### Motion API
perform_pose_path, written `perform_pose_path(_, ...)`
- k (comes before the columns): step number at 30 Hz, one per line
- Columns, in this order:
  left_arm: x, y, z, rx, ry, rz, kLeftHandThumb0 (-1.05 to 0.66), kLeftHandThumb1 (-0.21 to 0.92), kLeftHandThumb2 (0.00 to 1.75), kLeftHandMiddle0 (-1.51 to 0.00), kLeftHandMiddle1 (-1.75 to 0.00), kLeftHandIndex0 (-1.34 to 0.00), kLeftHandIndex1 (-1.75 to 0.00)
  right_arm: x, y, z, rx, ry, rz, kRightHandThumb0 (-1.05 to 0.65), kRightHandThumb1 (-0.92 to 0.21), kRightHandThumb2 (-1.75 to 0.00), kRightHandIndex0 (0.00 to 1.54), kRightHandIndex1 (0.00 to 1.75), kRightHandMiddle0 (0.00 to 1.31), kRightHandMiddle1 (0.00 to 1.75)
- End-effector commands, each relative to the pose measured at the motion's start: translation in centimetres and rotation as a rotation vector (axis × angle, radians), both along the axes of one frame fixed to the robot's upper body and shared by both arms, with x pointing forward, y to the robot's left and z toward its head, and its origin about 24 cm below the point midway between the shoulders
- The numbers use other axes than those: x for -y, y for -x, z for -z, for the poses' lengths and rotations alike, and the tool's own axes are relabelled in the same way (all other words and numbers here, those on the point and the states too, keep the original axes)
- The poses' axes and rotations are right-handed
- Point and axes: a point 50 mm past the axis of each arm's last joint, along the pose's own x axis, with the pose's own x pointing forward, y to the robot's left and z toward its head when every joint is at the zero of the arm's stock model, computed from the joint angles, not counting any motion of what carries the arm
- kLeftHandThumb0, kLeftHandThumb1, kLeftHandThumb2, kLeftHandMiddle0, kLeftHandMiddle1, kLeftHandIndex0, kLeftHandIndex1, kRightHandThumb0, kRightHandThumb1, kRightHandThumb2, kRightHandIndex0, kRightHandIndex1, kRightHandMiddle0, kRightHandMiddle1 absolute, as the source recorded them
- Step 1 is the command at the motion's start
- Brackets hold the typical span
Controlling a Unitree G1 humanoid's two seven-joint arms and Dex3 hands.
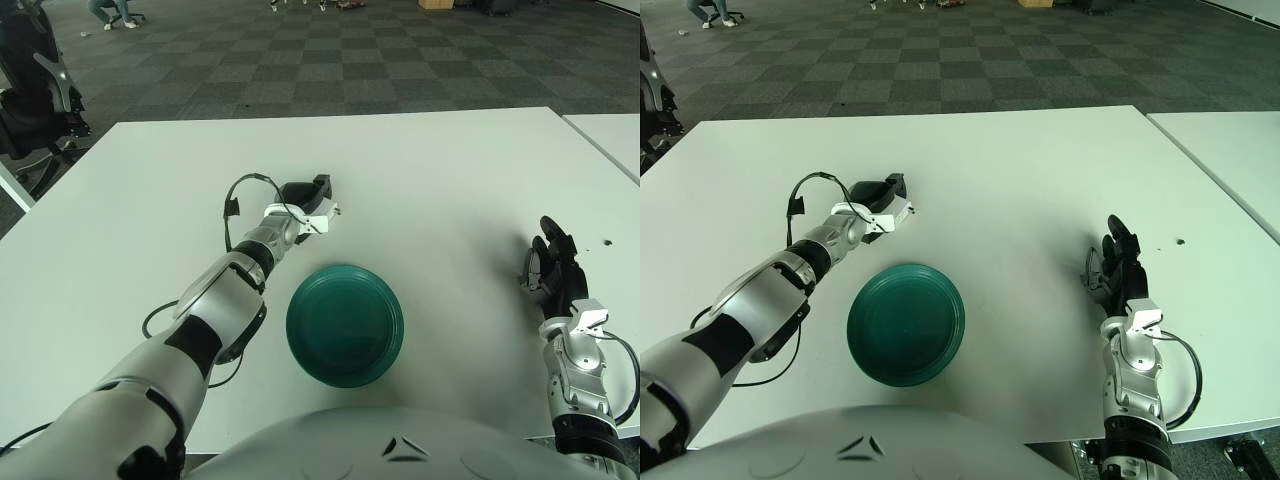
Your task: Put the charger into the plate.
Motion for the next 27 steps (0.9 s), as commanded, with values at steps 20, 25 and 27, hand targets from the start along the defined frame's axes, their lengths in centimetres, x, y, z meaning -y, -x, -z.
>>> perform_pose_path(20,-2.9,3.8,-7.8,0.374,0.334,0.458,0.0,0.09,1.53,-0.82,-1.62,-0.56,-1.75,-1.7,3.6,6.9,-0.332,-0.163,0.05,-0.72,-0.92,-0.67,0.13,0.0,0.0,0.38)
perform_pose_path(25,-3.2,5.2,-8.1,0.315,0.323,0.53,0.0,0.09,1.54,-0.83,-1.61,-0.57,-1.75,-1.9,3.7,7.0,-0.329,-0.162,0.049,-0.72,-0.92,-0.67,0.13,0.0,0.0,0.38)
perform_pose_path(27,-3.4,5.7,-8.2,0.295,0.317,0.549,0.0,0.09,1.53,-0.82,-1.61,-0.56,-1.75,-2.0,3.7,7.0,-0.329,-0.162,0.048,-0.72,-0.92,-0.67,0.13,0.0,0.0,0.38)
